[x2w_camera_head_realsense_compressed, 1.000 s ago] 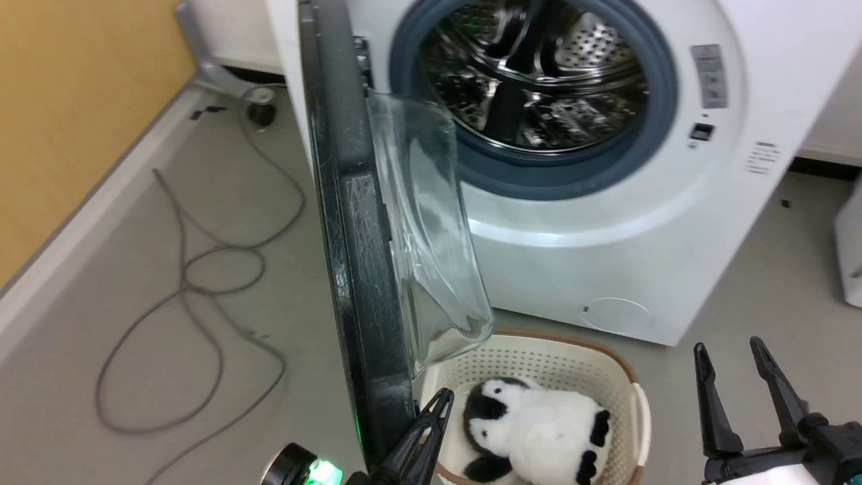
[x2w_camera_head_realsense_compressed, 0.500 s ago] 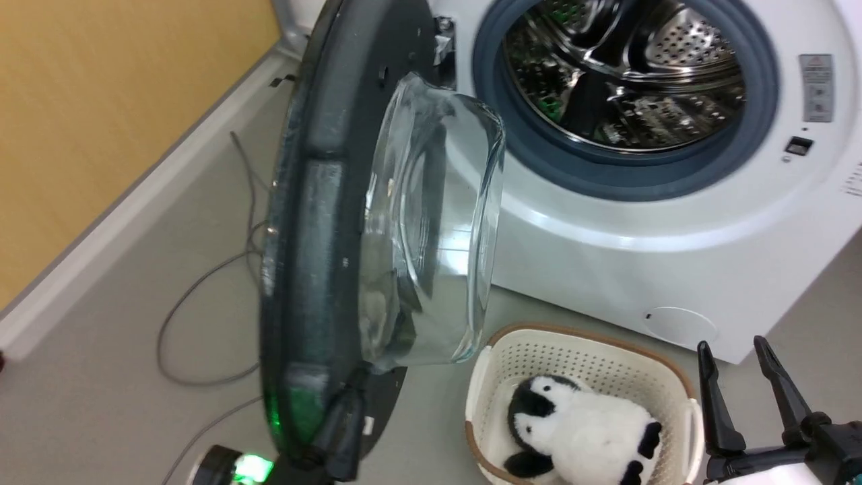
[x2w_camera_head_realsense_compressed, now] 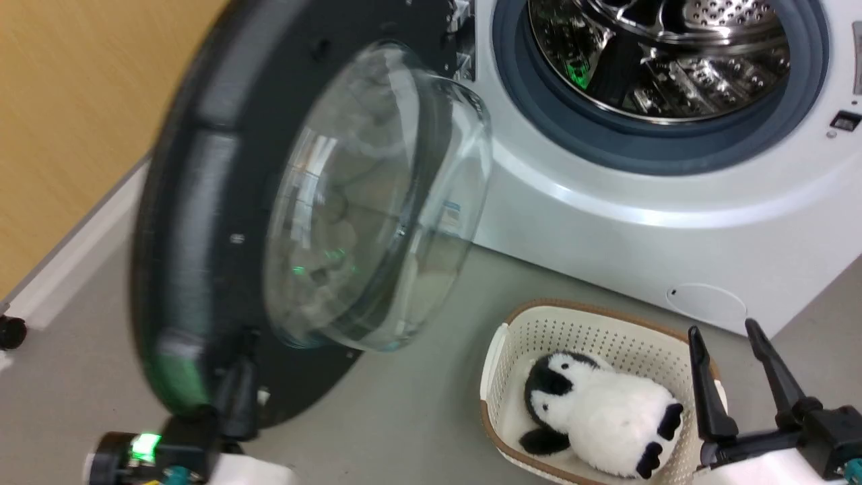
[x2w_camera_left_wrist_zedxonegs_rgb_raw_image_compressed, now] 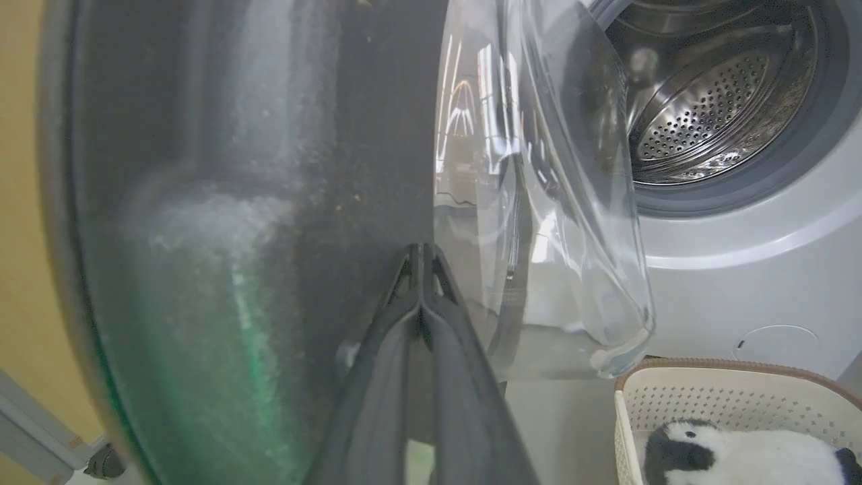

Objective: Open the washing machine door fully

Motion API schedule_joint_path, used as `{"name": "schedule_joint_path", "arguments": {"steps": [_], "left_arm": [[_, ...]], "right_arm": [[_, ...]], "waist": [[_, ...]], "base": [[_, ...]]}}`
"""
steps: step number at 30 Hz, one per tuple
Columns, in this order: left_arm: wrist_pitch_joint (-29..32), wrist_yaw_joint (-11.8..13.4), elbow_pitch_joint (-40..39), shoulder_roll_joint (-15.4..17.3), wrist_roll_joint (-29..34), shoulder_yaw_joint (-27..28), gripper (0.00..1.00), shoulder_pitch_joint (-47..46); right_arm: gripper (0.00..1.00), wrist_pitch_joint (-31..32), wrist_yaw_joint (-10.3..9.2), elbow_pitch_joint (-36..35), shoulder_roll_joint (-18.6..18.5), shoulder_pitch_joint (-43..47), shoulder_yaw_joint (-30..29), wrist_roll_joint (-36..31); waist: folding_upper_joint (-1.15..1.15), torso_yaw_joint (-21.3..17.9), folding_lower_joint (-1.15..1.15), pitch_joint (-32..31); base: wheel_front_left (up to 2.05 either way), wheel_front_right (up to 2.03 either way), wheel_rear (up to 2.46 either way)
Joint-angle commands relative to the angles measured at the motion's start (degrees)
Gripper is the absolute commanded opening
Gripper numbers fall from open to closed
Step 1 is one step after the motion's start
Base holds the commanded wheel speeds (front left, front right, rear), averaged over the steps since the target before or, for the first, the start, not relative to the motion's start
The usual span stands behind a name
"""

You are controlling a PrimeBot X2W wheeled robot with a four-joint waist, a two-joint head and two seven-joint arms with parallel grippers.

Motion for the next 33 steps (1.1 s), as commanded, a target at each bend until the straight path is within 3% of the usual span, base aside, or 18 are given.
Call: {"name": "schedule_joint_path", "arguments": {"steps": [1,18,33], "left_arm": [[-0.1,0.5,0.7,0.1,-0.8,1.6,0.0,-1.3],[-0.1,0.5,8.9,-2.3,-5.1,22.4,0.0,-10.5],[-0.1,-4.1,24.4,1.0,-7.4,34.5,0.0,-22.9]], "right_arm": [[1.0,-0.2,0.05,-0.3,0.2,-1.3,-0.1,-0.6],[1.0,-0.2,0.05,-0.9,0.2,-4.4,-0.4,-3.3],[1.0,-0.2,0.05,-0.8,-0.4,-6.9,-0.6,-4.2]], "waist": [[0.0,-0.5,0.0,0.9],[0.0,-2.1,0.0,6.8],[0.0,-4.9,0.0,10.6]], "base": [[0.0,0.0,0.0],[0.0,0.0,0.0],[0.0,0.0,0.0]]}}
